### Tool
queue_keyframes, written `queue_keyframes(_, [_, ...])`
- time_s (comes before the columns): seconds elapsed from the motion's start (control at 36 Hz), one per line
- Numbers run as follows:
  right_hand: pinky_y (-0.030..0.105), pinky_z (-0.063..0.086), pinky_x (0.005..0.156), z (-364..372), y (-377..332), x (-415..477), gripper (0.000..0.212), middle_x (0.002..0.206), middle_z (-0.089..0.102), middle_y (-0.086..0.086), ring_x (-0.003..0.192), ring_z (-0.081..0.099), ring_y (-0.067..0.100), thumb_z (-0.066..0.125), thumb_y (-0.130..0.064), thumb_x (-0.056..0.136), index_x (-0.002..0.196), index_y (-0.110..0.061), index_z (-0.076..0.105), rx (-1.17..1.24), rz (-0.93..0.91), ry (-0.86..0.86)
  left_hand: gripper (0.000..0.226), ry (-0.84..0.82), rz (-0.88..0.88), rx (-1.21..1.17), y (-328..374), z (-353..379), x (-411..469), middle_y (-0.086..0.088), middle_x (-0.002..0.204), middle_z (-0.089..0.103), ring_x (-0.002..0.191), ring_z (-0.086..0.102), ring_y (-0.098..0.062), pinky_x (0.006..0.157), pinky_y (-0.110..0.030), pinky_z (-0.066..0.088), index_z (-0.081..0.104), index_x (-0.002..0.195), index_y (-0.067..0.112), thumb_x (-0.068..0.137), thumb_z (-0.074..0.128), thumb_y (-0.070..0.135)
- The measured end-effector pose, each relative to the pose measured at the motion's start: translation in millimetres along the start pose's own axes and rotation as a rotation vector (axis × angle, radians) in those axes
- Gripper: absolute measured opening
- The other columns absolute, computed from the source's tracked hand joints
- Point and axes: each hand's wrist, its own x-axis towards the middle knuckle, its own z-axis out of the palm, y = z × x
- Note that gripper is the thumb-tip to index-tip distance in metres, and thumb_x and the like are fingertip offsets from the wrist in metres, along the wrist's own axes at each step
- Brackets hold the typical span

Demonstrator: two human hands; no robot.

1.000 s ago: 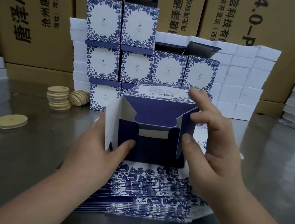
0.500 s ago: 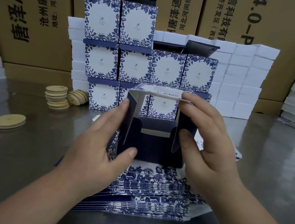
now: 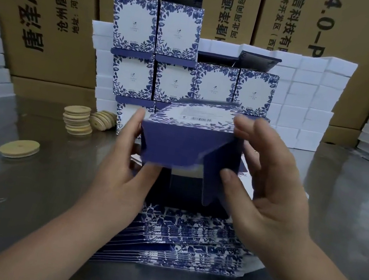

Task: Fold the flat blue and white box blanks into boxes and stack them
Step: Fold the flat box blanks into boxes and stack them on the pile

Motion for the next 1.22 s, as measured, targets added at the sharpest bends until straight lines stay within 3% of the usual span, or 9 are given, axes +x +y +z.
queue_keyframes(0.17, [0.018, 0.031, 0.108, 9.3, 4.5, -5.6, 0.078, 0.146, 0.025, -0.032, 0.137, 0.027, -0.005, 0.062, -0.013, 0.081, 0.142, -0.043, 0.023, 0.127, 0.274, 0.049, 0.056, -0.044, -0.096, -0.087, 0.2, 1.1, 1.1, 0.054, 0.105, 0.046, 0.105, 0.040, 0.030, 0.076, 0.007, 0.032, 0.027, 0.120, 0.056, 0.070, 0.052, 0.055])
queue_keyframes(0.33, [0.031, 0.030, 0.113, 8.5, 4.7, -4.9, 0.077, 0.151, 0.018, -0.029, 0.135, 0.024, -0.011, 0.063, -0.033, 0.083, 0.132, -0.063, 0.011, 0.048, 0.604, -0.018, 0.057, 0.005, -0.120, -0.041, -3.1, 2.6, -2.7, 0.035, 0.113, 0.049, 0.094, 0.045, 0.031, 0.067, 0.007, 0.035, 0.022, 0.113, 0.065, 0.088, 0.053, 0.024])
queue_keyframes(0.56, [0.007, 0.043, 0.082, 6.4, 7.1, -6.4, 0.077, 0.122, 0.037, -0.048, 0.106, 0.045, -0.024, 0.055, -0.033, 0.091, 0.143, -0.055, 0.003, 0.024, 0.691, -0.101, 0.083, -0.015, -0.065, 0.076, -11.3, 0.1, -5.0, 0.061, 0.095, 0.038, 0.094, 0.045, 0.030, 0.065, 0.005, 0.037, 0.016, 0.106, 0.080, 0.088, 0.060, 0.012])
queue_keyframes(0.69, [0.006, 0.042, 0.084, 7.3, 9.2, -6.7, 0.072, 0.121, 0.040, -0.049, 0.109, 0.047, -0.021, 0.053, -0.030, 0.094, 0.143, -0.054, 0.006, 0.026, 0.700, -0.079, 0.095, 0.041, 0.146, 0.457, 1.1, 0.3, -6.4, 0.037, 0.129, 0.036, 0.099, 0.051, 0.010, 0.074, -0.017, 0.039, -0.003, 0.118, 0.077, 0.082, 0.066, 0.023])
queue_keyframes(0.81, [0.014, 0.043, 0.087, 8.1, 9.3, -7.2, 0.072, 0.108, 0.039, -0.059, 0.107, 0.046, -0.023, 0.053, -0.029, 0.095, 0.143, -0.055, 0.007, -0.023, 0.688, -0.076, 0.086, 0.062, 0.252, 0.584, 5.1, -0.8, -6.1, 0.001, 0.136, 0.047, 0.084, 0.065, -0.018, 0.067, -0.034, 0.050, 0.015, 0.128, 0.055, 0.079, 0.072, 0.012])
queue_keyframes(0.92, [0.035, 0.044, 0.100, 8.8, 8.5, -6.7, 0.073, 0.122, 0.044, -0.046, 0.117, 0.049, -0.008, 0.056, -0.029, 0.094, 0.143, -0.054, 0.009, -0.033, 0.693, -0.049, 0.060, 0.046, 0.264, 0.612, 6.6, -3.7, -5.9, 0.010, 0.139, 0.030, 0.061, 0.064, -0.029, 0.052, -0.042, 0.053, 0.031, 0.127, 0.037, 0.080, 0.063, 0.019])
queue_keyframes(1.0, [0.036, 0.043, 0.101, 9.4, 9.0, -6.9, 0.073, 0.124, 0.045, -0.044, 0.120, 0.047, -0.008, 0.054, -0.026, 0.094, 0.144, -0.054, 0.008, -0.025, 0.688, -0.040, 0.055, 0.047, 0.253, 0.636, 9.1, -3.5, -6.4, 0.011, 0.138, 0.027, 0.063, 0.065, -0.029, 0.051, -0.038, 0.052, 0.035, 0.124, 0.035, 0.077, 0.060, 0.020])
queue_keyframes(1.11, [0.006, 0.043, 0.082, 8.6, 12.0, -11.1, 0.071, 0.101, 0.037, -0.063, 0.101, 0.043, -0.030, 0.051, -0.027, 0.095, 0.142, -0.056, 0.008, -0.044, 0.682, -0.035, 0.044, 0.062, 0.221, 0.641, 9.5, -1.7, -6.0, 0.015, 0.137, 0.028, 0.080, 0.065, -0.023, 0.061, -0.031, 0.048, 0.042, 0.115, 0.040, 0.077, 0.057, 0.022])
queue_keyframes(1.22, [0.024, 0.045, 0.092, 9.1, 7.1, -8.2, 0.070, 0.103, 0.038, -0.061, 0.107, 0.047, -0.020, 0.048, -0.026, 0.096, 0.132, -0.069, 0.007, -0.058, 0.676, -0.050, 0.028, 0.058, 0.220, 0.635, 5.3, -1.9, -6.5, 0.010, 0.137, 0.031, 0.096, 0.045, -0.014, 0.073, -0.031, 0.045, 0.056, 0.106, 0.034, 0.080, 0.056, 0.023])
